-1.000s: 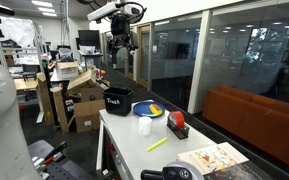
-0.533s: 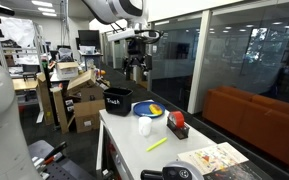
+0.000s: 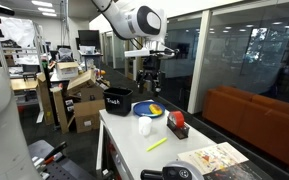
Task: Put the yellow pen in the white mug
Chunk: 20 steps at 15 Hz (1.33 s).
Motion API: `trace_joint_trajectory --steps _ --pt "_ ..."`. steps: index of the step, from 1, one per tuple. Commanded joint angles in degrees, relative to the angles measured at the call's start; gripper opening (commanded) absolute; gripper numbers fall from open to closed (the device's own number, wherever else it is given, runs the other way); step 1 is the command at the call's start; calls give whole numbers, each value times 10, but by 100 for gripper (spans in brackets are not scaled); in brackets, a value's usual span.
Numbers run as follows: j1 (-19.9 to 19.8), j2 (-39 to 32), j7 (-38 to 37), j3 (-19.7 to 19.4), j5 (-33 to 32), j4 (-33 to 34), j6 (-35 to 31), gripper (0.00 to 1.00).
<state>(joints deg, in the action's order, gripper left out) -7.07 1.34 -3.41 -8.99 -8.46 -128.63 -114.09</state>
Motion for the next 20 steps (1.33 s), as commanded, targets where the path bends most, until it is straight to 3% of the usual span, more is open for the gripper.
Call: trace_joint_trajectory --steps 1,13,20 --pt "-8 -47 1 -1 23 30 -6 100" --pt "-26 -164 -2 -17 44 74 -17 100" --pt "-22 -153 -1 -16 37 66 -14 100"
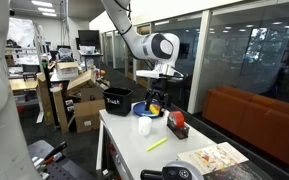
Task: Put the yellow pen in the white mug
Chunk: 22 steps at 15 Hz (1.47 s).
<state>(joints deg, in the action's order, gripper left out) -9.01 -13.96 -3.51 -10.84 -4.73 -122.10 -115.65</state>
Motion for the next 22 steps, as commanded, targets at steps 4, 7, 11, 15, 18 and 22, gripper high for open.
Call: trace_joint_trajectory --steps 4,7,11,15,18,22 --pt "-3 0 0 3 -1 1 2 100" --pt "-3 0 0 3 -1 1 2 100" --pt "-3 0 0 3 -1 1 2 100" --pt "-4 -4 6 4 2 3 -2 100" --pt "-11 -27 22 7 24 10 -41 100" --pt "-23 -73 46 11 68 15 -113 100"
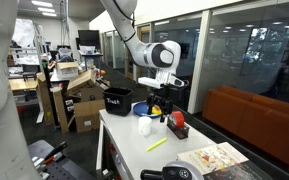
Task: Put the yellow pen in the white mug
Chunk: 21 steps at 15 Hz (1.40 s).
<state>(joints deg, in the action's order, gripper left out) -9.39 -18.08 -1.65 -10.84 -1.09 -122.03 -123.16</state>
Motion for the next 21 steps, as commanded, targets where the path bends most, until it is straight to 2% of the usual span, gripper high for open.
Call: trace_joint_trajectory --steps 1,4,10,21 --pt "-22 -45 33 11 41 16 -53 100" --pt "-38 -75 54 14 64 20 -93 100" --pt "-64 -98 92 18 86 19 -128 100" --pt "-58 -153 95 29 67 10 -189 100"
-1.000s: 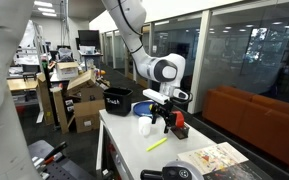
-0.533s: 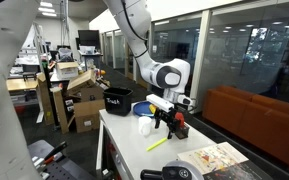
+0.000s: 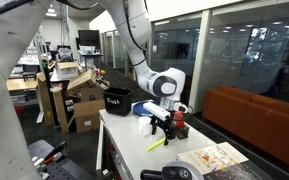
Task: Put the yellow pen in the white mug
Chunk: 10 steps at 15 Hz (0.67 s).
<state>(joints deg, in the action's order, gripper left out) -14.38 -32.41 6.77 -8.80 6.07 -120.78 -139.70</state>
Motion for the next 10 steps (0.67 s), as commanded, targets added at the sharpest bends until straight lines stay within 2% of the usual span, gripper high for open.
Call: trace_joint_trajectory --steps 1,7,8,9,10 --pt "-8 -15 11 9 -4 -2 -27 100" --pt "-5 -36 7 12 -8 -4 -45 100" --pt "-5 -37 6 13 -8 -5 -48 89" --pt "-3 -39 5 13 -9 -5 -50 74" --pt "-3 -40 5 14 -10 -6 -52 67"
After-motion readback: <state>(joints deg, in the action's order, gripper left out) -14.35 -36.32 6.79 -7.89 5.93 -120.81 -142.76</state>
